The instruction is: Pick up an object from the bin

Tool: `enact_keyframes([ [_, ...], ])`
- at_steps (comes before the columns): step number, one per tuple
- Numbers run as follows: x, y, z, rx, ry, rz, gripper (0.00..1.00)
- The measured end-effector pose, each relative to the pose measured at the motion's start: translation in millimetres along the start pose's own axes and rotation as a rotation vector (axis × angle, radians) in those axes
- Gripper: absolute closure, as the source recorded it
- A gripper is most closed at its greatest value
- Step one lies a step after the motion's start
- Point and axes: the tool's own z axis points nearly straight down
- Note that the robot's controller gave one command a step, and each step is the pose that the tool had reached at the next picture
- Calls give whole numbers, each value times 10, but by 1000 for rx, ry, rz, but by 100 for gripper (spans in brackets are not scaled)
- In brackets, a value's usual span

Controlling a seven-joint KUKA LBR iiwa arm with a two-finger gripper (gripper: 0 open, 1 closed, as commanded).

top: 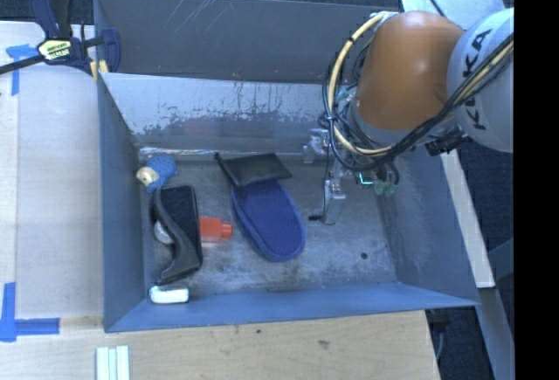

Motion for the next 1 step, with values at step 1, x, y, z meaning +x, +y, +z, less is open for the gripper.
enact_keyframes([
  [1, -409, 284, 1164, 1, -2, -71, 0],
])
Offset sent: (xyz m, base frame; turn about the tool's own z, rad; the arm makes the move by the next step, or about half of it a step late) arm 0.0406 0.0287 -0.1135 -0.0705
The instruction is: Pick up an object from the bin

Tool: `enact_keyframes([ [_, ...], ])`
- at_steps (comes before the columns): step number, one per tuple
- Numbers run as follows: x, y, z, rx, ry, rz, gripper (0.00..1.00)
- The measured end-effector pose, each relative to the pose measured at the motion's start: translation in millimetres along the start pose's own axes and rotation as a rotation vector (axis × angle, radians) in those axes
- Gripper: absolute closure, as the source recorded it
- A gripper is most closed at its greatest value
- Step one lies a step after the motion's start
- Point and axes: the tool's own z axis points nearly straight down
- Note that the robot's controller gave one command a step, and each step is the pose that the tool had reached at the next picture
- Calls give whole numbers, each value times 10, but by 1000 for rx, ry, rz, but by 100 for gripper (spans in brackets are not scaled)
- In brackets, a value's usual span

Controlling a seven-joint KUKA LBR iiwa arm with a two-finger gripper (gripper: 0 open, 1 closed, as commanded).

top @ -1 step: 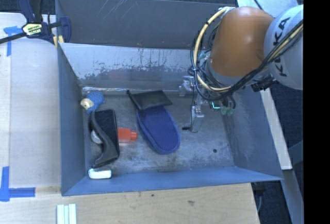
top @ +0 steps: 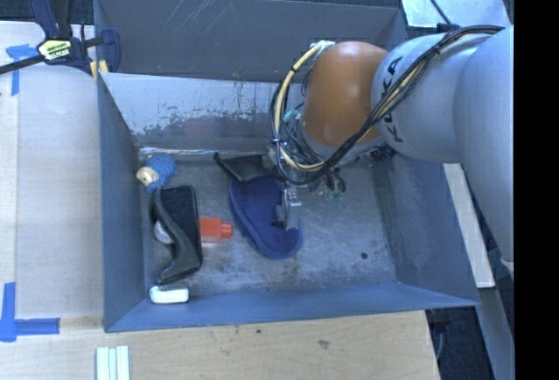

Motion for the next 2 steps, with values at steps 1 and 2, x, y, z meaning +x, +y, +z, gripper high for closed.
enact_keyframes([
  [1, -31, -8, -61, 0, -11, 3, 100],
  [2, 280, -323, -1377, 1, -14, -6, 100],
])
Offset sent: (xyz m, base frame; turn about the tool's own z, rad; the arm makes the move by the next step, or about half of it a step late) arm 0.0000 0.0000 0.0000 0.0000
